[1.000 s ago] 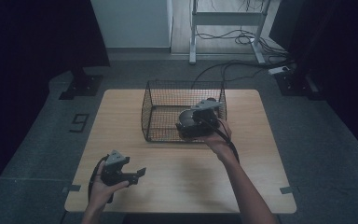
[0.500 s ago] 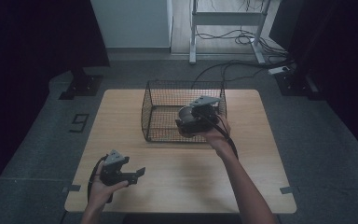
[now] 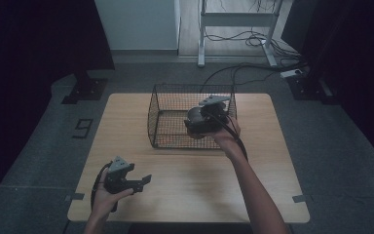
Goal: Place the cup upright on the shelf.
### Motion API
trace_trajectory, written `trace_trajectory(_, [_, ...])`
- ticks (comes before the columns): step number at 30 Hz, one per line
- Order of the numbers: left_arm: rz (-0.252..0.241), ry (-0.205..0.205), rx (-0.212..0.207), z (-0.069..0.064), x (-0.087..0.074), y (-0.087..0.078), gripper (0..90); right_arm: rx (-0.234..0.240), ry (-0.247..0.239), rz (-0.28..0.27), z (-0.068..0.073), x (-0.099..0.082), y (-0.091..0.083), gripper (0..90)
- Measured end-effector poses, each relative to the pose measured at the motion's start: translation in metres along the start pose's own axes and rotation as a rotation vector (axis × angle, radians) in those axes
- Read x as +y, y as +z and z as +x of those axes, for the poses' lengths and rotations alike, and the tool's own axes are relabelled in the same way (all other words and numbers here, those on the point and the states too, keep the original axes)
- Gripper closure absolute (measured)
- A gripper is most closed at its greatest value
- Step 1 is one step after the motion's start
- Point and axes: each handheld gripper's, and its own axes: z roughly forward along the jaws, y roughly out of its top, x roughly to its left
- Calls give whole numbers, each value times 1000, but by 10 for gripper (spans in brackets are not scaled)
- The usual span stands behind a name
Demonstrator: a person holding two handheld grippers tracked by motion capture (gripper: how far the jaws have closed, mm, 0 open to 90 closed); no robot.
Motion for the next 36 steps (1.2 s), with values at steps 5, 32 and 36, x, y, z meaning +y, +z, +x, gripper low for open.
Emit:
trace_trajectory(5, [-4, -3, -1, 1, 0, -1, 154, -6, 6, 2, -4, 4, 3, 133])
trace_trajectory(32, [-11, -14, 3, 4, 0, -4, 154, -39, 49, 41, -30, 7, 34, 133])
trace_trajectory(36, [-11, -15, 5, 5, -1, -4, 154, -44, 56, 50, -34, 7, 40, 133])
